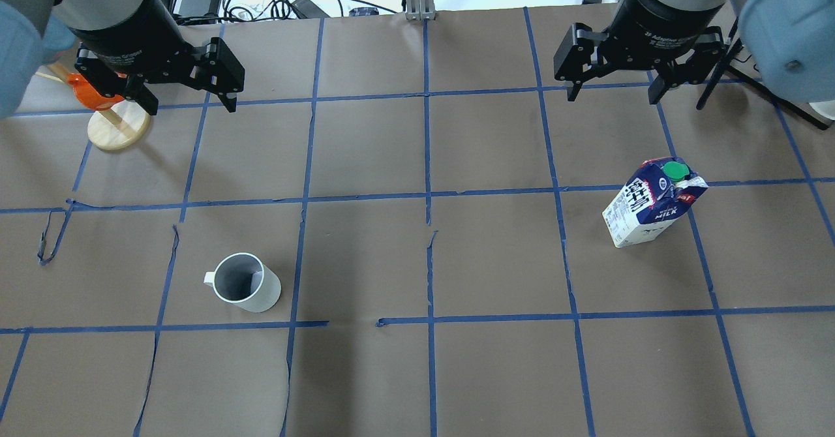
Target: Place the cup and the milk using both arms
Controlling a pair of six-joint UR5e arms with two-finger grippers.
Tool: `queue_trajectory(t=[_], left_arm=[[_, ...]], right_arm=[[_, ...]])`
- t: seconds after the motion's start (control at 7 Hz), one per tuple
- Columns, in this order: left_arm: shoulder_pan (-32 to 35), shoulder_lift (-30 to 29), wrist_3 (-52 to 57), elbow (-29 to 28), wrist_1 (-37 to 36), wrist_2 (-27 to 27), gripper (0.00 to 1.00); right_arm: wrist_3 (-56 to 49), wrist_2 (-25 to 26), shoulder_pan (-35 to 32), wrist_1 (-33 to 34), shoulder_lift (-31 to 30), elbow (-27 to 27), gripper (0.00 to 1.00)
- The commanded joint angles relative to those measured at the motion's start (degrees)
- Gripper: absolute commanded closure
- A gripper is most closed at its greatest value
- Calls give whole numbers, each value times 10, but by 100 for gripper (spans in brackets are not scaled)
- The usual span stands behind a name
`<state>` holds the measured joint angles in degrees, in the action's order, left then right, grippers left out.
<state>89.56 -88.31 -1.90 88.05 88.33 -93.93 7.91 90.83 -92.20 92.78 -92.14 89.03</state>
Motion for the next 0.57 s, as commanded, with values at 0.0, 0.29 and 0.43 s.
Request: queue_trajectory(t=[0.0,0.29,0.43], left_arm=[[0,1,0,0,0,1,0],[-1,3,5,0,8,-1,0],[-1,3,3,1,9,21,0]], right_arm=[[0,6,0,-1,0,2,0],[1,6,0,0,0,2,0],[1,6,0,1,0,2,0]])
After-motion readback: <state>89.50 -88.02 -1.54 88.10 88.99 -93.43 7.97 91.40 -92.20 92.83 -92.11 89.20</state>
